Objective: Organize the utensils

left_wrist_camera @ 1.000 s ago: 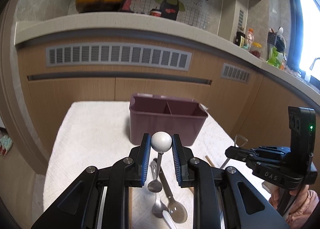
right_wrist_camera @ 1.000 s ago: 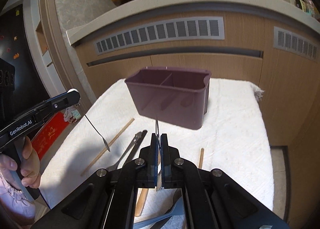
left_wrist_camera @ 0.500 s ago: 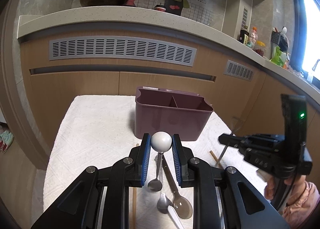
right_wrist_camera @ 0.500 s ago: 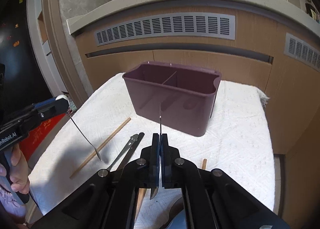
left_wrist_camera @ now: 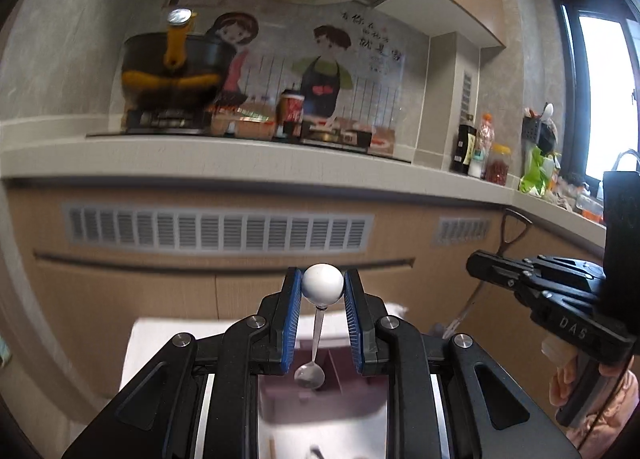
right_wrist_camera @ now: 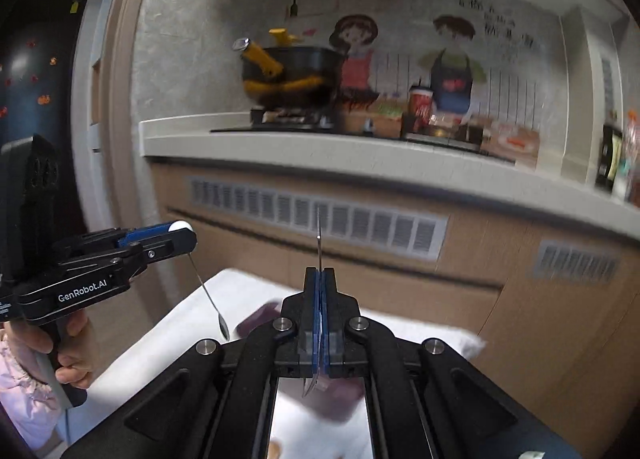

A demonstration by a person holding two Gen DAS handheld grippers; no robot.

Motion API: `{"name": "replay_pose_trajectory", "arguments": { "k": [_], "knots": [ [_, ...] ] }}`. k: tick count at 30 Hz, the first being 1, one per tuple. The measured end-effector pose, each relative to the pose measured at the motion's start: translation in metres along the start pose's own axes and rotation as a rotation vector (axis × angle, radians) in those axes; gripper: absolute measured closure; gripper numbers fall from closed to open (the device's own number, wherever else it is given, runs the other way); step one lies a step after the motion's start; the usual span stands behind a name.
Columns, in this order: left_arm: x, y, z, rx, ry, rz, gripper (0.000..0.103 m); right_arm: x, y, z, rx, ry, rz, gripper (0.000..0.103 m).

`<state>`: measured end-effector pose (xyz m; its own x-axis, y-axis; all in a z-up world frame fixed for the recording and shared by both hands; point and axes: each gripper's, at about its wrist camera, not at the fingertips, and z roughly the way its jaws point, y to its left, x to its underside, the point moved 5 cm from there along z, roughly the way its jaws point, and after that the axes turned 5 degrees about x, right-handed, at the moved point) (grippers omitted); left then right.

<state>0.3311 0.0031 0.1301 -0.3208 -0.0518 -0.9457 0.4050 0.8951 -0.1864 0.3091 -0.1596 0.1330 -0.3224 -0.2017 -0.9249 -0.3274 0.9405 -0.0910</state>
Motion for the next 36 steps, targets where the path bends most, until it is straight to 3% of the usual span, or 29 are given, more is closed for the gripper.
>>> {"name": "replay_pose_trajectory", "arguments": {
  "k": [5, 9, 12, 13, 14, 15, 17, 22, 29, 32, 36],
  "knots": [
    [0.005, 0.015, 0.044, -0.002, 0.054, -0.035, 0.08, 0.005, -0.004, 0.042, 0.064, 0.016, -0.015, 0.102],
    [0.03, 0.025, 0.077, -0.001, 0.14, -0.073, 0.08, 0.028, -0.007, 0.083, 0.058, 0.097, -0.007, 0.101],
    [0.052, 0.032, 0.087, -0.002, 0.197, -0.091, 0.074, 0.051, -0.008, 0.106, 0.028, 0.172, 0.0, 0.1],
    [0.058, 0.033, 0.086, -0.007, 0.205, -0.093, 0.065, 0.059, -0.008, 0.11, 0.012, 0.194, 0.008, 0.092],
    [0.063, 0.034, 0.083, -0.015, 0.207, -0.095, 0.055, 0.064, -0.008, 0.112, 0.003, 0.209, 0.015, 0.078],
    [0.067, 0.035, 0.078, -0.02, 0.199, -0.098, 0.051, 0.069, -0.009, 0.11, 0.004, 0.214, 0.024, 0.07],
    [0.075, 0.034, 0.065, -0.03, 0.185, -0.096, 0.041, 0.075, -0.01, 0.101, 0.018, 0.198, 0.035, 0.037],
    [0.101, 0.03, 0.031, -0.086, 0.199, -0.082, 0.021, 0.092, -0.008, 0.071, 0.059, 0.176, 0.036, 0.0],
    [0.16, 0.024, -0.014, -0.142, 0.308, -0.099, 0.014, 0.134, 0.002, 0.024, 0.095, 0.235, -0.008, 0.0],
    [0.188, 0.02, -0.036, -0.172, 0.348, -0.115, 0.014, 0.157, 0.002, 0.009, 0.162, 0.274, -0.02, 0.0],
    [0.223, 0.005, -0.055, -0.15, 0.424, -0.112, 0.014, 0.183, 0.001, -0.011, 0.211, 0.287, 0.002, 0.0]
  ]
}}
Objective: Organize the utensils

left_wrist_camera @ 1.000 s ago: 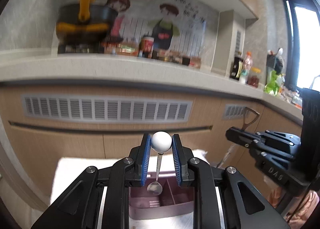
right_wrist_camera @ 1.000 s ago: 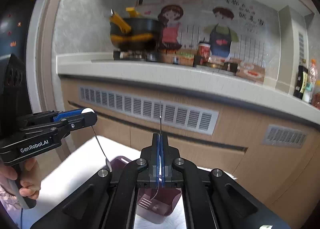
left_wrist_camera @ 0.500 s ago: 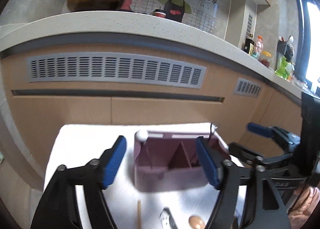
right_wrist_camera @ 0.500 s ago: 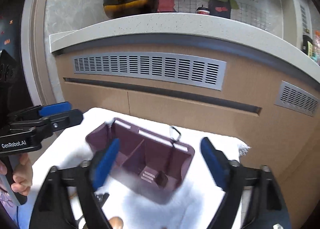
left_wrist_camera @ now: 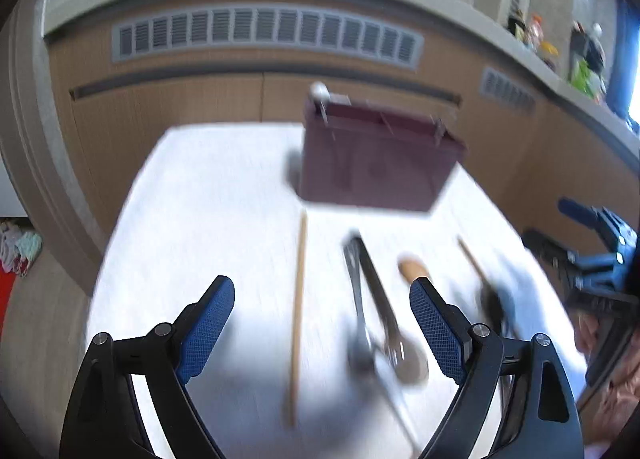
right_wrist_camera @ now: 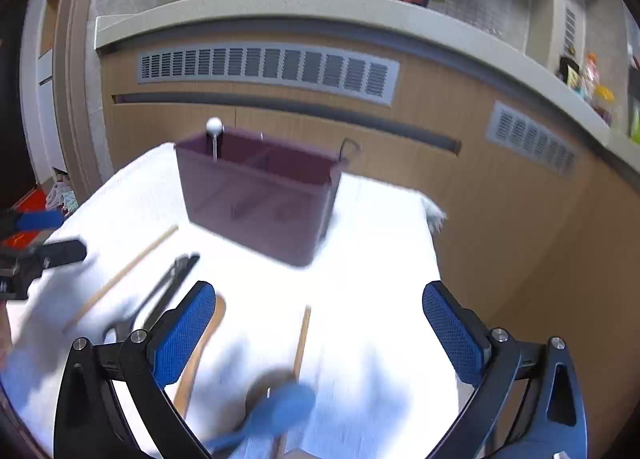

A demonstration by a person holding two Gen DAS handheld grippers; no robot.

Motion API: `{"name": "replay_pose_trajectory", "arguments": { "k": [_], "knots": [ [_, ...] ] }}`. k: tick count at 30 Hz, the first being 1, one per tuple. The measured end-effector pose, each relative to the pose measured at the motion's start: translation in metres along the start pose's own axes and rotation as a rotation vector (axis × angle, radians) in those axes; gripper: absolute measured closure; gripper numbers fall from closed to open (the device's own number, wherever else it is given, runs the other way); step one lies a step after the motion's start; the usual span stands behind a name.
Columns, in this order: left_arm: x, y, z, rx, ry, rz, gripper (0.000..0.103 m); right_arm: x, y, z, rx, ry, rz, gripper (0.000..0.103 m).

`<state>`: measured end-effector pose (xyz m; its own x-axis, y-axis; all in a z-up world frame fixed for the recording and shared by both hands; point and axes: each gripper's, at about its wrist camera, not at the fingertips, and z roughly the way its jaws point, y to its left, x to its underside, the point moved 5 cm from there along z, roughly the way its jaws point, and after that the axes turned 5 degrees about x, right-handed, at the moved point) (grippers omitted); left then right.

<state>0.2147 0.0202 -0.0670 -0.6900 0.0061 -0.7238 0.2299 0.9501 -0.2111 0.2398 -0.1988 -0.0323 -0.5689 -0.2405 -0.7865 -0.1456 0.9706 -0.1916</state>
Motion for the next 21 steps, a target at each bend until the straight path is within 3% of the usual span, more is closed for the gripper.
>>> {"name": "replay_pose_trajectory", "arguments": {
  "k": [7, 9, 11, 13, 15, 21],
  "knots": [
    [0.051, -0.025, -0.008, 0.077, 0.108, 0.007, 0.018, 0.05, 0.005, -0.001, -0.06, 0.15, 0.017, 0.0],
    [0.062, -0.035, -0.01, 0.106, 0.13, 0.024, 0.028, 0.063, 0.007, -0.002, -0.074, 0.18, 0.017, 0.0],
    [0.068, -0.046, -0.009, 0.135, 0.166, 0.051, 0.046, 0.073, 0.011, 0.0, -0.132, 0.223, 0.032, 0.0],
    [0.078, -0.06, -0.008, 0.17, 0.219, 0.091, 0.049, 0.078, 0.013, 0.003, -0.184, 0.263, 0.062, 0.001],
    [0.085, -0.072, -0.01, 0.185, 0.25, 0.137, 0.049, 0.078, 0.012, 0.002, -0.18, 0.266, 0.081, 0.002],
    [0.102, -0.087, -0.009, 0.119, 0.308, 0.233, 0.049, 0.073, 0.005, -0.006, -0.091, 0.214, 0.059, 0.003]
  ]
}}
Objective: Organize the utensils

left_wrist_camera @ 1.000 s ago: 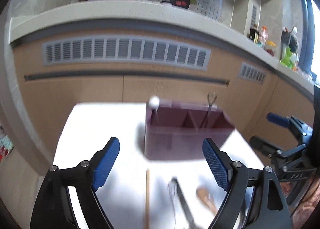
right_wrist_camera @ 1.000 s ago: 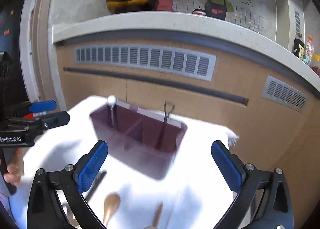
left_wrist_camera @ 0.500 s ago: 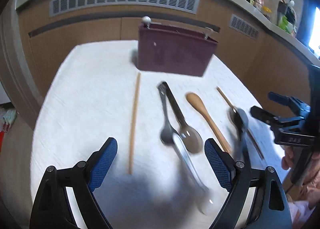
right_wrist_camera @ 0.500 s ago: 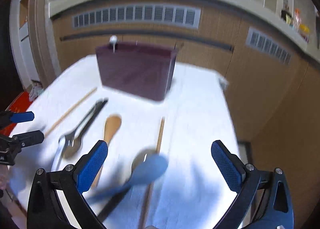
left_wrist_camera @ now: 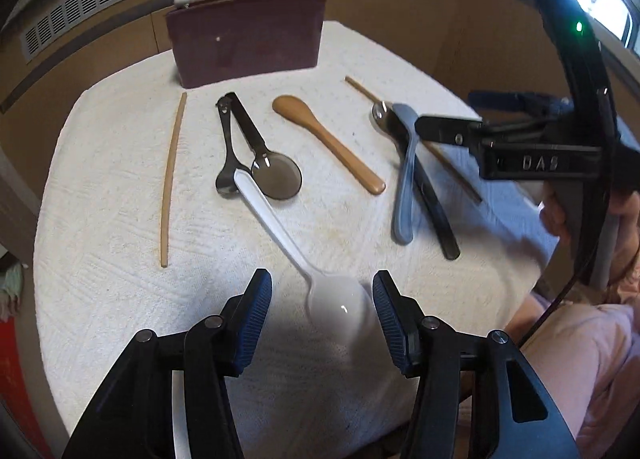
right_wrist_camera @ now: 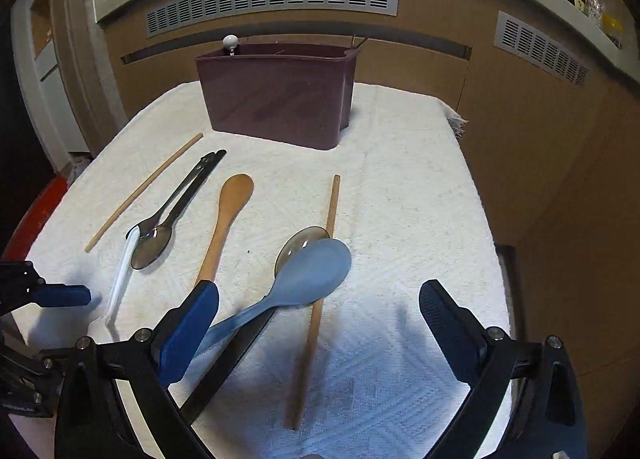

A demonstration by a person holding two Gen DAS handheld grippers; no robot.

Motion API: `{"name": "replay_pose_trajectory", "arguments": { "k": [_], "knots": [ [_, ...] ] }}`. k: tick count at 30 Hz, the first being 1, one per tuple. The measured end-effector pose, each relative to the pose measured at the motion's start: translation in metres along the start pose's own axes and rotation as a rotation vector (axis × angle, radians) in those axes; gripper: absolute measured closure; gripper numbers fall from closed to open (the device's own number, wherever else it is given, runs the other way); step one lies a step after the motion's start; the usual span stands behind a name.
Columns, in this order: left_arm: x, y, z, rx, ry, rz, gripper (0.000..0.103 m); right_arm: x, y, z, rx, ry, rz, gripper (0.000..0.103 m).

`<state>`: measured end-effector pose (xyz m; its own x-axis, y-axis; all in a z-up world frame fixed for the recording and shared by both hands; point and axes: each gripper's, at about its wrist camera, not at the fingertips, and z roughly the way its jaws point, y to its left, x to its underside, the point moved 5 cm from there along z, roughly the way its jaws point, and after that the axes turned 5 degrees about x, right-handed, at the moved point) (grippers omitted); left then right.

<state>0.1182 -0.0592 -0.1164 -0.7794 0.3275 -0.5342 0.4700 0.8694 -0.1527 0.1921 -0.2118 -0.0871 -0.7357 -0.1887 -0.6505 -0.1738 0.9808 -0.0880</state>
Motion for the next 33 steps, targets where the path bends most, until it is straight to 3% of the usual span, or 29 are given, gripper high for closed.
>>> {"name": "replay_pose_trajectory", "arguments": {
  "k": [6, 7, 8, 10, 16, 20, 22, 25, 33],
  "knots": [
    [0.001, -0.002, 0.007, -0.022, 0.029, 0.015, 0.049, 0.001, -0.007, 0.003, 0.022, 0.003, 0.031, 0.003],
    [0.0, 0.0, 0.009, -0.016, 0.031, 0.015, 0.052, 0.002, -0.008, 0.004, 0.028, 0.006, 0.039, 0.003],
    [0.0, 0.0, 0.01, -0.013, 0.033, 0.016, 0.06, 0.002, -0.008, 0.006, 0.03, 0.01, 0.048, 0.003],
    [-0.002, 0.005, 0.012, -0.025, 0.027, 0.022, 0.07, 0.002, -0.006, 0.009, -0.003, 0.027, 0.056, 0.003],
    [-0.018, 0.03, 0.014, -0.078, -0.006, 0.031, 0.071, 0.002, 0.011, 0.022, -0.116, 0.101, 0.046, 0.006],
    [-0.032, 0.056, 0.014, -0.102, -0.044, -0.024, 0.072, -0.004, 0.019, 0.04, -0.173, 0.16, 0.078, 0.035],
    [-0.038, 0.067, 0.012, -0.116, -0.067, -0.05, 0.072, -0.008, 0.022, 0.047, -0.161, 0.159, 0.078, 0.04],
    [-0.043, 0.081, 0.005, -0.103, -0.097, -0.095, 0.072, -0.015, 0.027, 0.05, -0.136, 0.137, 0.035, 0.068],
    [-0.043, 0.103, -0.007, -0.076, -0.13, -0.193, 0.07, -0.028, 0.032, 0.033, -0.144, 0.044, -0.021, 0.09]
  ]
}}
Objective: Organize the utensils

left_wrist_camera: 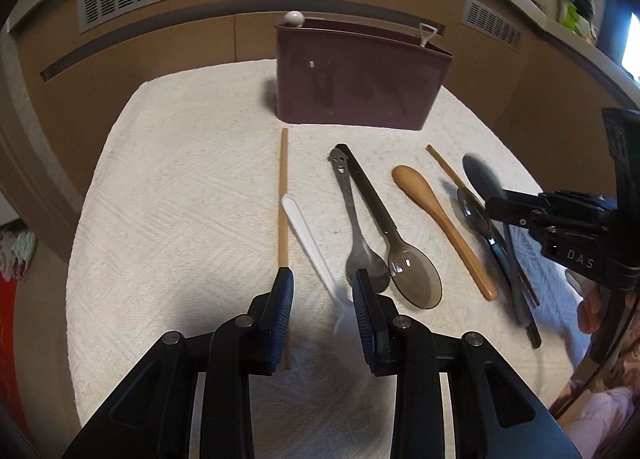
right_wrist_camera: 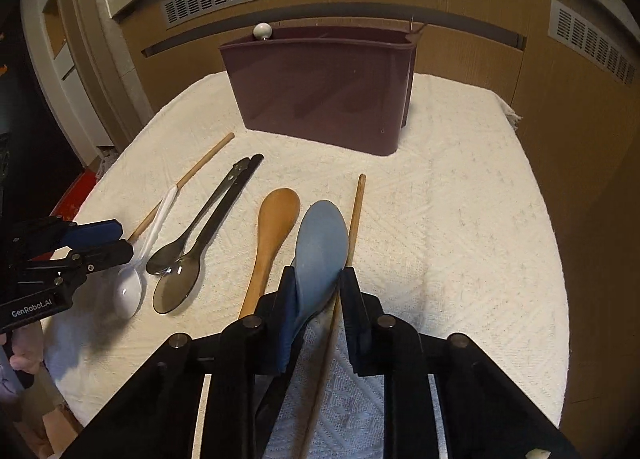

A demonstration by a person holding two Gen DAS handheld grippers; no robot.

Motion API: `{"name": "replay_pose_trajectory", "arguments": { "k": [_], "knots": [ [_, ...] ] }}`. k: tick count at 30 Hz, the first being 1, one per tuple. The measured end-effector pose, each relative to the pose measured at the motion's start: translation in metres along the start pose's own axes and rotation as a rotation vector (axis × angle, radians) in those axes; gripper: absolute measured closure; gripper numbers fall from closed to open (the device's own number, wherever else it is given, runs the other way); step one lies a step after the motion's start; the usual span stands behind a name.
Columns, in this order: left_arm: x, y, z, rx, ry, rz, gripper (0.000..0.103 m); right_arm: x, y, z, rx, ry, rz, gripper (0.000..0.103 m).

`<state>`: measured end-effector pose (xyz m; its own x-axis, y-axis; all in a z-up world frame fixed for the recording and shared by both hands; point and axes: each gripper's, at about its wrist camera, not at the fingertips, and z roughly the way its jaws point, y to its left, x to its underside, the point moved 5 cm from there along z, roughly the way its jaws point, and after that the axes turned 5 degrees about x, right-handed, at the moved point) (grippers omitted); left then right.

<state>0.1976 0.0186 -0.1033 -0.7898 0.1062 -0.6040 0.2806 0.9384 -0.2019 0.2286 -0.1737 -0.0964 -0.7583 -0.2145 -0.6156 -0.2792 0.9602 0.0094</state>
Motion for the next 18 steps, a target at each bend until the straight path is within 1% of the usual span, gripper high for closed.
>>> {"name": "replay_pose_trajectory", "arguments": {
  "k": [1, 4, 7, 9, 11, 14, 16, 18],
  "knots": [
    [0.0, 0.003, 0.0, 0.011, 0.005, -0.022, 0.069, -0.001, -0.001, -0.003, -0.001, -0.008, -0.001, 0.093],
    [0.002, 0.006, 0.002, 0.043, 0.027, -0.07, 0.064, -0.006, -0.004, -0.014, 0.0, -0.039, 0.007, 0.096],
    [0.002, 0.002, 0.001, 0.039, 0.03, -0.062, 0.061, -0.008, -0.007, -0.018, -0.002, -0.052, 0.006, 0.097],
    [0.002, -0.002, 0.0, 0.04, 0.03, -0.051, 0.059, -0.007, -0.01, -0.018, -0.016, -0.043, 0.02, 0.097],
    [0.002, -0.009, 0.0, 0.047, 0.033, -0.034, 0.055, -0.003, -0.015, -0.013, -0.04, -0.015, 0.045, 0.097],
    [0.001, -0.019, 0.002, 0.052, 0.038, 0.004, 0.053, 0.005, -0.021, -0.003, -0.085, 0.034, 0.083, 0.096],
    [0.002, -0.027, 0.004, 0.056, 0.042, 0.029, 0.052, 0.009, -0.025, 0.001, -0.061, 0.041, 0.089, 0.093],
    [0.004, -0.034, 0.007, 0.061, 0.049, 0.051, 0.049, 0.012, -0.03, 0.004, -0.01, 0.043, 0.077, 0.091]
  ]
}}
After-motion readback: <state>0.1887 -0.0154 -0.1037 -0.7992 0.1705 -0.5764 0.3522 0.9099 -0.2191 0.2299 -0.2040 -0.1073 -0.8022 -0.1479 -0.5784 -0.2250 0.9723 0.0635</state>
